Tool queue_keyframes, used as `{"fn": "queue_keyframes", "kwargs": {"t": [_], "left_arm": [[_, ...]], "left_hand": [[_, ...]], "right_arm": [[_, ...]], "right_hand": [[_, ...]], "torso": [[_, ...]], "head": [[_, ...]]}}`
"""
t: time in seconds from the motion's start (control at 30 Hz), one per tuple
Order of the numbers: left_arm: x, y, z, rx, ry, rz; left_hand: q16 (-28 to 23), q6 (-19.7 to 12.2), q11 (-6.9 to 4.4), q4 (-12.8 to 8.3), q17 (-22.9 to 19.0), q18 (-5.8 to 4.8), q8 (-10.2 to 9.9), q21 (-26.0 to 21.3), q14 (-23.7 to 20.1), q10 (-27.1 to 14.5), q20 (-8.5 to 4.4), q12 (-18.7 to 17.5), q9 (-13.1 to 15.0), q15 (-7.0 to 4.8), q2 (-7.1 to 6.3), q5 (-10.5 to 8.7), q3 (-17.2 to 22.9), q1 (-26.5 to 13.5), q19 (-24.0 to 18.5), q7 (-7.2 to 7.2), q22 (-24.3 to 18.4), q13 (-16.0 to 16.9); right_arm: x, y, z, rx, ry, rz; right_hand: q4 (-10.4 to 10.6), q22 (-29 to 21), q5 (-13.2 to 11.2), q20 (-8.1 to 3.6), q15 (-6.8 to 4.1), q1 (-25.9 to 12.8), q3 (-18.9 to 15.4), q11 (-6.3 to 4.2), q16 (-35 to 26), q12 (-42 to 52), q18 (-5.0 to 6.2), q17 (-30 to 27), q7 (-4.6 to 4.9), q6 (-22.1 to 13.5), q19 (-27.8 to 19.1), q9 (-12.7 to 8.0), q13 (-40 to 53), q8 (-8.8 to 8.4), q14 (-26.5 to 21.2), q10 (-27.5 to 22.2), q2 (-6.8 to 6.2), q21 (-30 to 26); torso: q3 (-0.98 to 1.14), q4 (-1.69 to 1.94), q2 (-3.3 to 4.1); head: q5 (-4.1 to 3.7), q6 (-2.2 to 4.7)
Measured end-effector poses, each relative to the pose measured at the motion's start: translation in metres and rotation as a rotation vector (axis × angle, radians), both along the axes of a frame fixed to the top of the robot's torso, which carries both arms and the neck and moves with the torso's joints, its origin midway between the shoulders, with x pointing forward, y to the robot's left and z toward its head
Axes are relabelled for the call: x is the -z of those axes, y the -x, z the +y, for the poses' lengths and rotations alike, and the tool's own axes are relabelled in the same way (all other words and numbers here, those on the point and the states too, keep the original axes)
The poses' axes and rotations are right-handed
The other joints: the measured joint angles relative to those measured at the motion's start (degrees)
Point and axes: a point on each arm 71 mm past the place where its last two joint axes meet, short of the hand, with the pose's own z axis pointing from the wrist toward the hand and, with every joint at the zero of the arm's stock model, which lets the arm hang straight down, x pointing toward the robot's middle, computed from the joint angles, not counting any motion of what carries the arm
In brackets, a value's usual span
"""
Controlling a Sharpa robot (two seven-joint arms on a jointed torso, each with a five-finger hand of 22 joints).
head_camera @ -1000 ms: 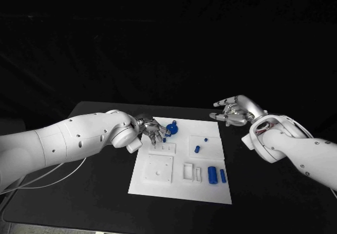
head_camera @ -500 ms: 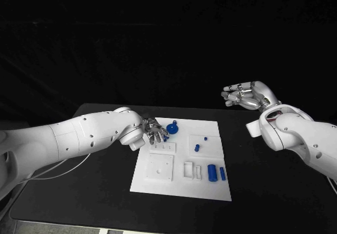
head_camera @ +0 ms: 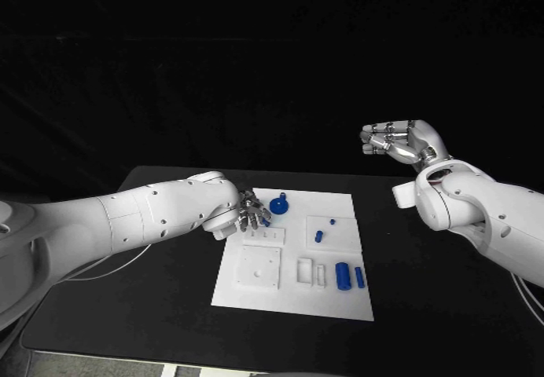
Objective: Assemble the parts on the task board
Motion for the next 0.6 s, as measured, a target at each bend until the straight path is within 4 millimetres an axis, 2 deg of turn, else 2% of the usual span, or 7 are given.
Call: {"fn": "queue_keyframes", "kwargs": {"t": [0.2,0.27,0.33,0.43,0.5,0.6], "left_arm": [[0.007,-0.001,-0.003,0.005,-0.037,-0.001],[0.01,-0.001,-0.003,0.004,-0.045,-0.001],[0.013,-0.001,-0.002,0.002,-0.052,0.002],[0.017,0.0,-0.002,-0.001,-0.058,0.006],[0.019,0.0,-0.003,-0.002,-0.059,0.006],[0.021,-0.001,-0.004,-0.006,-0.06,0.003]], "left_hand": [[0.0,0.08,-0.01,0.0,0.38,0.0,-0.14,-0.92,0.16,0.16,-0.11,0.0,0.0,-0.1,0.0,0.0,0.0,0.0,0.52,-0.08,2.04,0.23],[0.0,0.09,0.0,0.0,0.4,0.0,-0.13,-1.27,0.3,0.19,-0.11,0.0,0.0,-0.11,0.0,0.0,0.0,0.0,0.52,-0.09,2.54,0.25],[0.0,0.14,-0.01,0.0,0.47,-0.01,-0.1,-2.19,0.3,0.19,-0.11,0.0,0.0,-0.11,0.0,-0.01,0.0,0.0,0.52,-0.14,3.79,0.34],[-0.3,0.18,-0.01,0.0,0.47,-0.01,0.0,-2.69,0.3,0.21,0.2,0.0,0.0,-0.1,0.01,-0.01,0.0,0.01,0.83,-0.18,4.73,0.34],[-0.3,0.18,-0.01,0.0,0.47,-0.01,0.0,-2.69,0.3,0.21,0.2,0.0,0.0,-0.1,0.01,-0.02,0.0,0.01,0.83,-0.19,4.77,0.34],[-0.3,0.2,-0.08,0.0,0.47,0.0,0.0,-4.34,0.31,0.28,0.0,0.0,0.0,-0.09,0.01,-0.02,0.0,0.01,1.43,-0.21,7.04,0.34]], "right_arm": [[0.0,-0.002,0.005,-0.017,-0.018,-0.005],[0.0,-0.002,0.006,-0.024,-0.022,-0.006],[0.0,-0.002,0.008,-0.033,-0.025,-0.006],[0.0,-0.003,0.009,-0.045,-0.03,-0.006],[0.0,-0.003,0.011,-0.053,-0.032,-0.007],[0.0,-0.003,0.013,-0.066,-0.035,-0.006]], "right_hand": [[-1.36,0.0,0.0,0.41,0.17,-0.51,0.16,0.12,-0.22,-0.22,0.01,0.0,-0.03,-0.38,-0.79,0.0,0.0,0.0,-0.58,-0.49,0.51,0.0],[-1.87,0.0,0.69,0.56,0.21,-0.54,0.68,0.23,-0.22,-0.22,0.0,-0.01,0.28,-0.7,-0.94,0.0,0.0,0.0,-0.62,-0.6,0.54,0.0],[-2.87,0.0,2.02,0.56,0.21,-0.5,3.64,0.51,-0.22,-0.22,0.0,-0.06,0.37,-1.21,-0.94,0.0,0.0,0.0,-0.63,-0.88,0.59,0.0],[-3.85,0.01,2.17,0.56,0.21,-1.82,7.62,0.51,-0.22,-0.22,0.0,-0.06,0.37,-1.21,-0.94,-0.05,0.01,0.0,-0.63,-0.88,-0.17,0.0],[-4.3,0.01,2.17,0.51,0.21,-2.46,8.55,0.51,-0.22,-0.22,0.0,-0.06,0.37,-1.21,-0.99,-0.06,0.01,0.0,-0.63,-0.88,-0.3,0.0],[-4.62,0.01,2.17,0.36,0.21,-2.8,9.03,0.51,-0.22,-0.22,0.01,-0.05,0.37,-1.21,-1.14,-0.06,0.01,0.0,-0.63,-0.88,-0.37,0.0]], "torso": [[-0.09,-0.04,0.09],[-0.1,-0.08,0.15],[-0.12,-0.11,0.18],[-0.12,-0.12,0.2],[-0.15,-0.13,0.2],[-0.15,-0.14,0.22]], "head": [[0.31,-0.07],[0.36,-0.1],[0.37,-0.12],[0.36,-0.15],[0.32,-0.18],[0.26,-0.2]]}}
